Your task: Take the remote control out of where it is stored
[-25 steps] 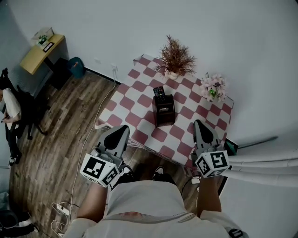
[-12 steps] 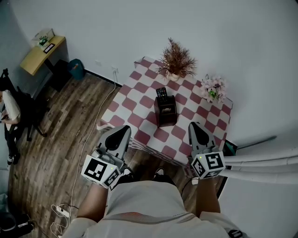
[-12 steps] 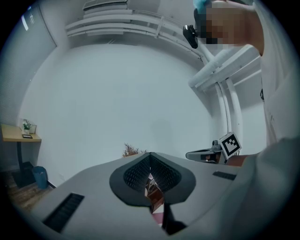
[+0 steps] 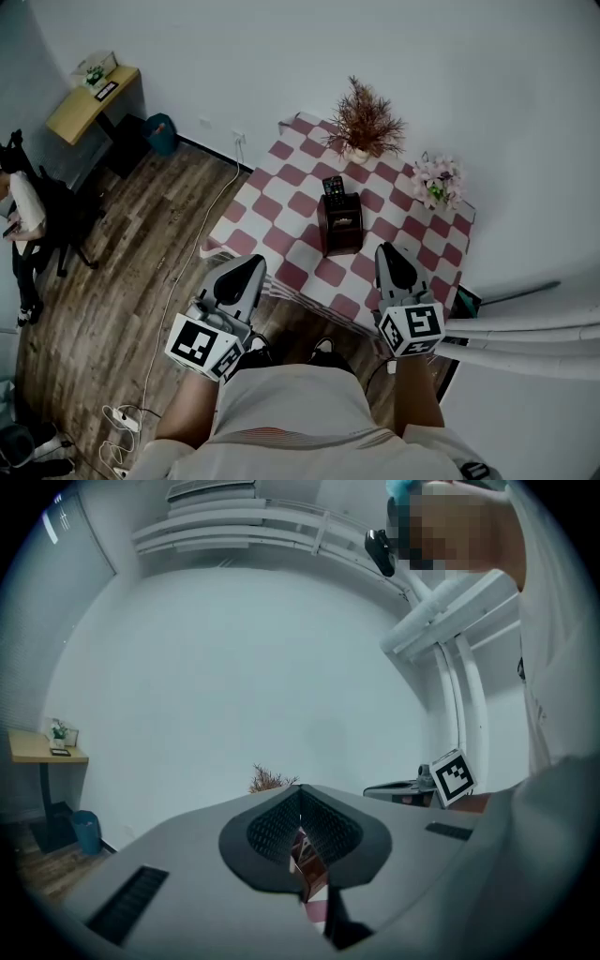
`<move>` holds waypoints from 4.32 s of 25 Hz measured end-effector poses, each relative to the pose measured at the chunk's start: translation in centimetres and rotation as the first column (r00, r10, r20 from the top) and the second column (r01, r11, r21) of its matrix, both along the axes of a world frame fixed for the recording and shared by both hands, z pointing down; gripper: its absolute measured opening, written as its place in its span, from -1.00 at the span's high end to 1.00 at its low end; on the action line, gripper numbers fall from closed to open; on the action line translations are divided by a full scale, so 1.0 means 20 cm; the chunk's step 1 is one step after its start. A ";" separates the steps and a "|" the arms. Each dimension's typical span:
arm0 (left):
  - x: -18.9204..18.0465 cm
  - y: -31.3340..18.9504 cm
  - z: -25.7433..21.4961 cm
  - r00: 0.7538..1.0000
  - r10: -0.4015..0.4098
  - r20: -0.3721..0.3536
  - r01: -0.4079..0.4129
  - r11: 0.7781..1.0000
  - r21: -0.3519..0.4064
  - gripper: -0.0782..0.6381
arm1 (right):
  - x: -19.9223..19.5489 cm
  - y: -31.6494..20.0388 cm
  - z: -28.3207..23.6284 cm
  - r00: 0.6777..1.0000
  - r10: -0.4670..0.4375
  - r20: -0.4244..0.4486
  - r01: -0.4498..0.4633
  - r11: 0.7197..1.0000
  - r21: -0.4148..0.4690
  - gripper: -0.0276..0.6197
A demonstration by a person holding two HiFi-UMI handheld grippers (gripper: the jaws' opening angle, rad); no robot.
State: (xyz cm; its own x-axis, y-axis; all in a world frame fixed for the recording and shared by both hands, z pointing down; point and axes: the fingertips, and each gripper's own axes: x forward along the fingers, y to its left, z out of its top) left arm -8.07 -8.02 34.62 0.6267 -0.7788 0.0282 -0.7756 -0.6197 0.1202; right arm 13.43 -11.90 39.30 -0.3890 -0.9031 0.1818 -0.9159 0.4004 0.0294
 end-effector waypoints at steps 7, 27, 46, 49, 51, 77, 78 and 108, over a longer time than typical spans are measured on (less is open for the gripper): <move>-0.09 0.01 0.05 0.999 -0.038 0.009 0.038 0.999 -0.027 0.76 | -0.10 -0.15 0.20 0.999 0.042 -0.011 -0.043 0.996 -0.077 0.34; -0.36 0.06 0.20 0.986 -0.154 0.069 0.161 0.980 -0.117 0.76 | -0.22 -0.52 0.82 0.958 0.281 -0.061 -0.288 0.941 -0.178 0.23; -0.15 0.03 0.14 0.999 -0.041 0.002 0.041 0.996 -0.085 0.76 | -0.09 -0.29 0.23 0.977 0.199 0.080 -0.195 0.979 -0.059 0.33; -0.07 0.02 0.13 1.000 -0.006 -0.014 0.005 0.997 -0.079 0.76 | 0.00 -0.23 0.14 0.977 0.193 0.092 -0.190 0.981 -0.044 0.34; -0.01 0.01 0.12 1.000 0.017 -0.020 -0.018 0.997 -0.074 0.76 | 0.06 -0.19 0.10 0.976 0.192 0.099 -0.189 0.981 -0.041 0.34; 0.22 0.02 0.19 0.998 0.051 -0.029 -0.054 0.992 -0.110 0.76 | 0.69 0.11 0.91 0.841 -0.213 -0.498 -0.183 0.754 -0.631 0.34; 0.22 0.02 0.19 0.998 0.048 -0.028 -0.051 0.992 -0.114 0.76 | 0.69 0.11 0.95 0.837 -0.232 -0.495 -0.180 0.739 -0.650 0.34; 0.15 0.09 0.25 0.996 -0.089 0.008 0.089 0.983 -0.162 0.76 | 0.52 0.02 1.47 0.715 -0.534 -0.451 -0.066 0.590 -0.804 0.35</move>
State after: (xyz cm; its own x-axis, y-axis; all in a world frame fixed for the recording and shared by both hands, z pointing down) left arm -5.08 -6.30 39.66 0.5550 -0.8164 0.1594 -0.8268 -0.5205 0.2132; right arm 23.91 -11.57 68.62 -0.0922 -0.2154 0.9722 -0.6610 0.7434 0.1020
